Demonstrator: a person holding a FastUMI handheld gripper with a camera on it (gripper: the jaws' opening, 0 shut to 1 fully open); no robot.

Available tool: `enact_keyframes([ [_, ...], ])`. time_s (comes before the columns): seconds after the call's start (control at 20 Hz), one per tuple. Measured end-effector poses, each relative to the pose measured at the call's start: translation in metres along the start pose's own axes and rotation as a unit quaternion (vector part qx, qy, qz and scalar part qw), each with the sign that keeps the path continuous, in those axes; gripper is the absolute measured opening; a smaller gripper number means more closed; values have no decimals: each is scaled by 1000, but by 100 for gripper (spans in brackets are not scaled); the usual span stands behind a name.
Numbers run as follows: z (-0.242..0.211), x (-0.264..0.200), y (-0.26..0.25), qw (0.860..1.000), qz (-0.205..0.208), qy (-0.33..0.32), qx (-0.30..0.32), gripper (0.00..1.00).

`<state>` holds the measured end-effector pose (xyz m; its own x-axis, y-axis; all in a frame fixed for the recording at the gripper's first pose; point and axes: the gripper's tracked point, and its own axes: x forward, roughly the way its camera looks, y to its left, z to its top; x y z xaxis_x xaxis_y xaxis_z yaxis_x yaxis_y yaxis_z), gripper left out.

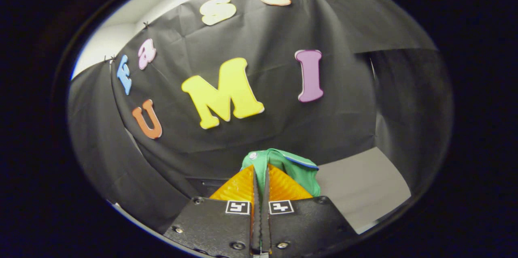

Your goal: Put the clothes into the washing machine and then close the washing machine lid.

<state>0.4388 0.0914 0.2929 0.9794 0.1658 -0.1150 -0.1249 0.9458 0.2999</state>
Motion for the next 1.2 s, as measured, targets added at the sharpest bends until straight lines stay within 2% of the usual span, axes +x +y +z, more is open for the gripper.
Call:
enact_keyframes([
  [0.3,29,-10,87,998,41,-41,-35,4],
  [0.55,20,5,145,995,75,-38,-46,4],
  [0.8,-11,31,183,994,98,-17,-43,4],
  [1.2,-100,88,222,992,105,48,-46,4],
])
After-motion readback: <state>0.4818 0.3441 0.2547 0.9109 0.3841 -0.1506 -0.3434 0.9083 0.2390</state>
